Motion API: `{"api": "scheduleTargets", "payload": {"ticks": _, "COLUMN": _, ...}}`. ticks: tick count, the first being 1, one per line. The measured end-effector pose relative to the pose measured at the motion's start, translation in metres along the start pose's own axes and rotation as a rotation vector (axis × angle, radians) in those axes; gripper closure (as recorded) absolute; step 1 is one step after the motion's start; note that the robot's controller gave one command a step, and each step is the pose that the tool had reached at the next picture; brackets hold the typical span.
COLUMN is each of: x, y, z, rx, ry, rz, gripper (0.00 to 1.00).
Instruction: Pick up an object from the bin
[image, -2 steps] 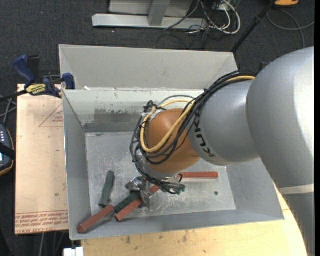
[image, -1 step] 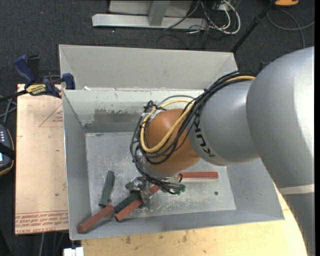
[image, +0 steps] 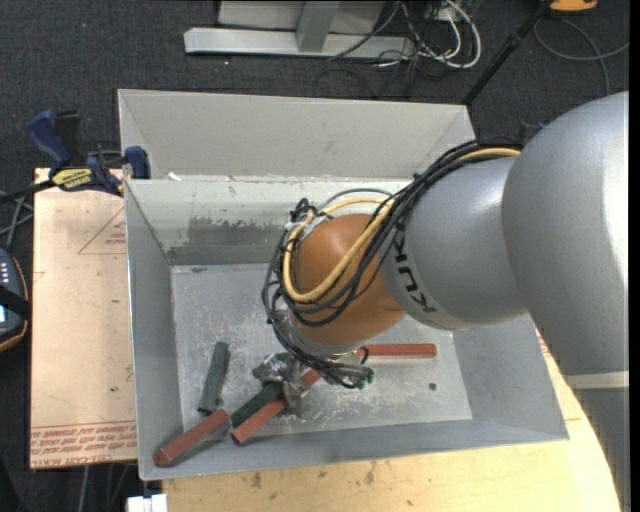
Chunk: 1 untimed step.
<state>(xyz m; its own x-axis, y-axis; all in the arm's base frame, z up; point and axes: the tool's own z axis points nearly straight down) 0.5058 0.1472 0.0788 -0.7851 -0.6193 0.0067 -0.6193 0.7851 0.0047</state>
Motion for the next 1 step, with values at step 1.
{"api": "scheduleTargets", "payload": {"ticks": 1, "x": 0.0001, "y": 0.0003, "z": -0.0225, "rx": 0.000, "ry": -0.001, "rz": 0.000, "gripper": 1.00}}
